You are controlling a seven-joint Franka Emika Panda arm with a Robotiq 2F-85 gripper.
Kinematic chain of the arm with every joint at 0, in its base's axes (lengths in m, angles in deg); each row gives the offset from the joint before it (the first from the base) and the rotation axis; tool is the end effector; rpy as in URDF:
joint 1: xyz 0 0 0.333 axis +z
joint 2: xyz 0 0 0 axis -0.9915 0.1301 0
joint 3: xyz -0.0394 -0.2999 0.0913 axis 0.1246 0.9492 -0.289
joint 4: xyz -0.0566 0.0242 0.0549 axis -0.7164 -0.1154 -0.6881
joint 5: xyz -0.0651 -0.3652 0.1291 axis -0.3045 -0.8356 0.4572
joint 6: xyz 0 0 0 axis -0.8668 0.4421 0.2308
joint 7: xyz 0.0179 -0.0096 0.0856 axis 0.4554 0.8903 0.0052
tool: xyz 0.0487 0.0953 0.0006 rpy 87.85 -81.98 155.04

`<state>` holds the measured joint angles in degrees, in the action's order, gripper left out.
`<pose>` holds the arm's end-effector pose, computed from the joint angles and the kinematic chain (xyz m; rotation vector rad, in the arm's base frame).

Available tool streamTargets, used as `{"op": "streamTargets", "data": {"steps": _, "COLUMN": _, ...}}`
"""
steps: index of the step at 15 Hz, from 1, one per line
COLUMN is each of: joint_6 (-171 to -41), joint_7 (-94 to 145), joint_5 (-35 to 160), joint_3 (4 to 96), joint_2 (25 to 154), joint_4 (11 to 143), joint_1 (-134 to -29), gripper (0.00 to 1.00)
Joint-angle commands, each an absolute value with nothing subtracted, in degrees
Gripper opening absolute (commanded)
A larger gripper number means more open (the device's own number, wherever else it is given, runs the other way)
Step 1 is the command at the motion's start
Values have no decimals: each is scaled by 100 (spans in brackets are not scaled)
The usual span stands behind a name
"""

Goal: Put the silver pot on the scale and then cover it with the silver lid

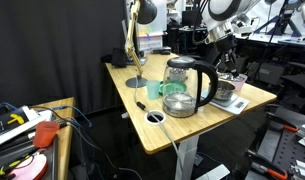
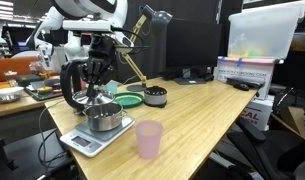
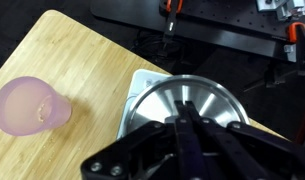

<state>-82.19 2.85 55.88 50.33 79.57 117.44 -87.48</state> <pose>0.4477 -0.0860 0.2646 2.9847 0.3904 -0.8074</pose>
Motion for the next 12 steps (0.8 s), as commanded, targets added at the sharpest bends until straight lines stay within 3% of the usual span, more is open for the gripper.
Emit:
{"op": "streamTargets", "data": {"steps": 1, "joint_6": -8210, "joint_7": 287, "joint_5": 5587, "joint_3": 5019, "joint_2": 7957, "joint_4": 11736, "joint_1": -8761, "gripper": 4}}
{"op": "streamTargets", "data": {"steps": 12, "joint_6": -8474, "joint_7": 1066, "joint_5": 5399, "joint_3": 4950, "joint_2": 8462, "joint_4": 11515, "joint_1": -8613, "gripper": 1}}
